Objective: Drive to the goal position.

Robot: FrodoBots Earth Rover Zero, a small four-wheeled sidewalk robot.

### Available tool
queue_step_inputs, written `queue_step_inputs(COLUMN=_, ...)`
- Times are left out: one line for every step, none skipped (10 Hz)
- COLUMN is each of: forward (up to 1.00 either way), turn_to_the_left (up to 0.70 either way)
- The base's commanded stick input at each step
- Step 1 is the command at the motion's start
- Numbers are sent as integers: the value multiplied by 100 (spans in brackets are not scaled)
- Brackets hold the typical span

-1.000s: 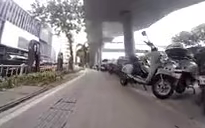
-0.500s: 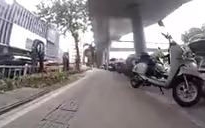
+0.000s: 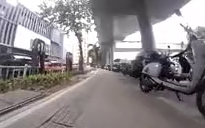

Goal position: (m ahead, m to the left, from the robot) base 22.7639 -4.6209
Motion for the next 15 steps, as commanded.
queue_step_inputs(forward=70, turn_to_the_left=0)
queue_step_inputs(forward=70, turn_to_the_left=0)
queue_step_inputs(forward=70, turn_to_the_left=0)
queue_step_inputs(forward=70, turn_to_the_left=-10)
queue_step_inputs(forward=70, turn_to_the_left=-14)
queue_step_inputs(forward=70, turn_to_the_left=-1)
queue_step_inputs(forward=70, turn_to_the_left=0)
queue_step_inputs(forward=70, turn_to_the_left=0)
queue_step_inputs(forward=70, turn_to_the_left=0)
queue_step_inputs(forward=70, turn_to_the_left=0)
queue_step_inputs(forward=70, turn_to_the_left=0)
queue_step_inputs(forward=70, turn_to_the_left=0)
queue_step_inputs(forward=70, turn_to_the_left=0)
queue_step_inputs(forward=70, turn_to_the_left=0)
queue_step_inputs(forward=70, turn_to_the_left=0)
